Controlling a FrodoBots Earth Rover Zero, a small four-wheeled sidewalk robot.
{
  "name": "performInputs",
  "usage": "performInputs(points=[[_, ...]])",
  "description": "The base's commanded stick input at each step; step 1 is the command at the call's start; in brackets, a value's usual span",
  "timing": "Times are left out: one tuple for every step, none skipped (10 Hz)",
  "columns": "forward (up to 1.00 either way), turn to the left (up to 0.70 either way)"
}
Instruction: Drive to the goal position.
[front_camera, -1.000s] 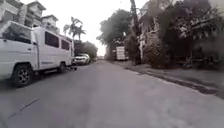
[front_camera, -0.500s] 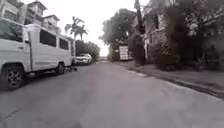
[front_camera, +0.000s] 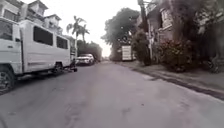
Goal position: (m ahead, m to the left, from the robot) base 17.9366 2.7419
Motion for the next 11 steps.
performInputs(points=[[1.00, -0.40], [1.00, -0.40], [1.00, -0.40], [1.00, -0.40], [1.00, -0.39], [1.00, -0.27], [1.00, -0.08], [1.00, 0.00], [1.00, 0.00], [1.00, 0.00], [1.00, 0.00]])
